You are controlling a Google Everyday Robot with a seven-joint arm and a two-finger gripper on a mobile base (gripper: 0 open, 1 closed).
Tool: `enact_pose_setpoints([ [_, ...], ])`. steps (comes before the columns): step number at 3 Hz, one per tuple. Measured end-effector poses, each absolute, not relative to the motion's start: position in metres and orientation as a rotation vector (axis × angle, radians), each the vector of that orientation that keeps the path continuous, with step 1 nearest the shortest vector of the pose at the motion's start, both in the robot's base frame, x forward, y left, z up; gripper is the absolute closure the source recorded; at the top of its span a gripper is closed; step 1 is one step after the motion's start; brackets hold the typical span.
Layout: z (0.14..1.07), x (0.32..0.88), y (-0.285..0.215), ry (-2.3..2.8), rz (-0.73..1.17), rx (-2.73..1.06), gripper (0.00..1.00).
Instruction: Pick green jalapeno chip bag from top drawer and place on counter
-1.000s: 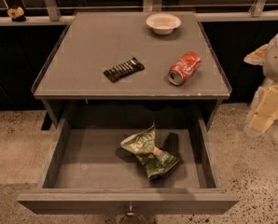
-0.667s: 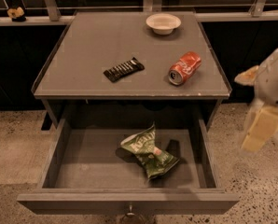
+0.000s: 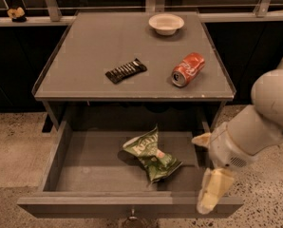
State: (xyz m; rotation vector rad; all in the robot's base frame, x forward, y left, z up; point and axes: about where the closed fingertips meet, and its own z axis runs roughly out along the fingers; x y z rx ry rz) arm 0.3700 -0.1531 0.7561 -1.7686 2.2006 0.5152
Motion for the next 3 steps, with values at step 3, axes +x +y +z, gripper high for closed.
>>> enact_pose_setpoints([
  [3,0.662,0.435,-0.056,2.287,0.582,-1.659,0.0],
])
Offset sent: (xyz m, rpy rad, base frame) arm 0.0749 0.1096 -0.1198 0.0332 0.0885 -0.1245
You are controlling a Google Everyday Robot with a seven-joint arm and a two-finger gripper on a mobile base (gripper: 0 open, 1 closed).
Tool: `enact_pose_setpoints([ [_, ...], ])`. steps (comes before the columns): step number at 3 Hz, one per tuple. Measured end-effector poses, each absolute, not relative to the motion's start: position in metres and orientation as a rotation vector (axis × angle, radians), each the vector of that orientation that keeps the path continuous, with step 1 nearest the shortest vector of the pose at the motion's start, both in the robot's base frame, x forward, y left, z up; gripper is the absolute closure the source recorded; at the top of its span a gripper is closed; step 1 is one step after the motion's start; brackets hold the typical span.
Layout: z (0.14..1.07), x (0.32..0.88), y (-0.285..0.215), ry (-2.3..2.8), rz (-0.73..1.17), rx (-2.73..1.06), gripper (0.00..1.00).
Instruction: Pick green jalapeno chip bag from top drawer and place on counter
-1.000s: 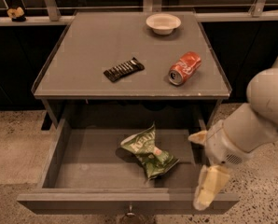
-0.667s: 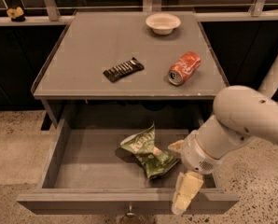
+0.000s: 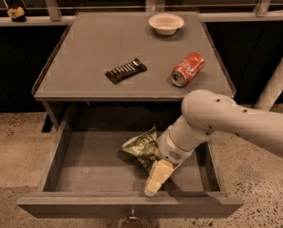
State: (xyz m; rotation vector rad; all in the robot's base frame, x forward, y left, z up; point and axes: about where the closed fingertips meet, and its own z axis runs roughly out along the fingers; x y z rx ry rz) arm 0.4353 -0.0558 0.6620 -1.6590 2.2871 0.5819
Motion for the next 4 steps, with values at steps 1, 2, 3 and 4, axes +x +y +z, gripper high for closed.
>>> enact_pose_setpoints([
  [1,0.652,0.46,-0.043,2.373,0.557,-1.533,0.0],
  [2,0.644,0.452,-0.038,2.429,0.622,-1.474,0.0],
  [3,0.64,0.415,-0.037,2.469,0.712,-1.445,0.0],
  [4,0.629,0.378,-0.024,2.449,0.795,-1.5,0.0],
])
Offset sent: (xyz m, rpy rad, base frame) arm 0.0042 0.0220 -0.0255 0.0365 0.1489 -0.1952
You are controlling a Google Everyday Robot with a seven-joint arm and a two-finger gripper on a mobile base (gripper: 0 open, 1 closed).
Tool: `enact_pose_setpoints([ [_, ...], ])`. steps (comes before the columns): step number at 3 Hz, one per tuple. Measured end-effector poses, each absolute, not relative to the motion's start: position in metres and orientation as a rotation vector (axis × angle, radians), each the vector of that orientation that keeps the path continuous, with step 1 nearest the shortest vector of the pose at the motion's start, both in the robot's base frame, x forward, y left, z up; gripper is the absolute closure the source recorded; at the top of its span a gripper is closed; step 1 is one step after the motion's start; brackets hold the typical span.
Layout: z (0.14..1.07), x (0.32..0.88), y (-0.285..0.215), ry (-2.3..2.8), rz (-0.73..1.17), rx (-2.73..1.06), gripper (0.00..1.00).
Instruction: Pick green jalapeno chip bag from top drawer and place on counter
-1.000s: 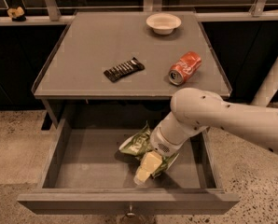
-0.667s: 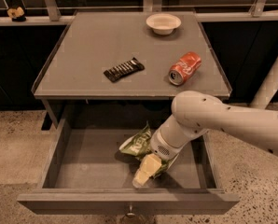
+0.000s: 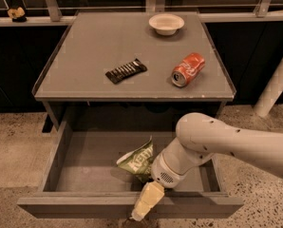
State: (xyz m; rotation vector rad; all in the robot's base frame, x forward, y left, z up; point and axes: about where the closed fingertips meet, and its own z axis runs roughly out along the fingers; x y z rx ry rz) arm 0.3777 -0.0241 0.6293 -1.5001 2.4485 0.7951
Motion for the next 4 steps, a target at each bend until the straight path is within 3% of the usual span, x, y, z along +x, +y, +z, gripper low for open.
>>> enact_pose_setpoints([
  [4,0.644,0.429,-0.03,2.472,0.735,-1.433,0.0],
])
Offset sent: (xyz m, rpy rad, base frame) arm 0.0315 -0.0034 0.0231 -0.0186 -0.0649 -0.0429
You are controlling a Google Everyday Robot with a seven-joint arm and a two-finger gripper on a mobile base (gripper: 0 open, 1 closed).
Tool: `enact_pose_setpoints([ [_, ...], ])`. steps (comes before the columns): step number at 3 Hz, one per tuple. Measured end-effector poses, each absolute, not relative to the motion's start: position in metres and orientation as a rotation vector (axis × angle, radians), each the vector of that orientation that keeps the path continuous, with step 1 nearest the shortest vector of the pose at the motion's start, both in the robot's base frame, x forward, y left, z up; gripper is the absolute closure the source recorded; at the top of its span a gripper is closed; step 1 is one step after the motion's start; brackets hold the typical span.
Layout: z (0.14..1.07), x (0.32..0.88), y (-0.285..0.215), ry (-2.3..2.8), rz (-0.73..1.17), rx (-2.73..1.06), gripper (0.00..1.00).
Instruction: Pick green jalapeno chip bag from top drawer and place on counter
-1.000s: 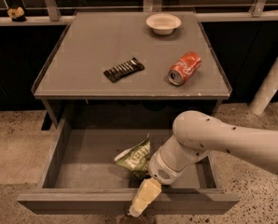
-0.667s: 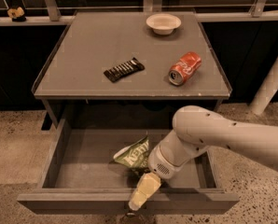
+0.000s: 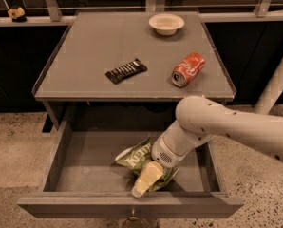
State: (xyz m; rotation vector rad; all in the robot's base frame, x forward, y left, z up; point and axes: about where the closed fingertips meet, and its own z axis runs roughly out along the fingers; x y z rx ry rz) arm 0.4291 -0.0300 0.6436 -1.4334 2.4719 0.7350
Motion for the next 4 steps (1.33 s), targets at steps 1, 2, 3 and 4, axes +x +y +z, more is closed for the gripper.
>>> enact_pose_setpoints([
  [1,0.6179,0.4232,-0.0291,2.464,0.723,-1.31,0.0],
  [2,0.6185,0.4223,-0.029,2.463,0.718,-1.298,0.0],
  [3,0.6188,0.4213,-0.0278,2.461,0.717,-1.295,0.0],
  [4,0.62,0.4202,-0.0234,2.463,0.715,-1.302,0.0],
])
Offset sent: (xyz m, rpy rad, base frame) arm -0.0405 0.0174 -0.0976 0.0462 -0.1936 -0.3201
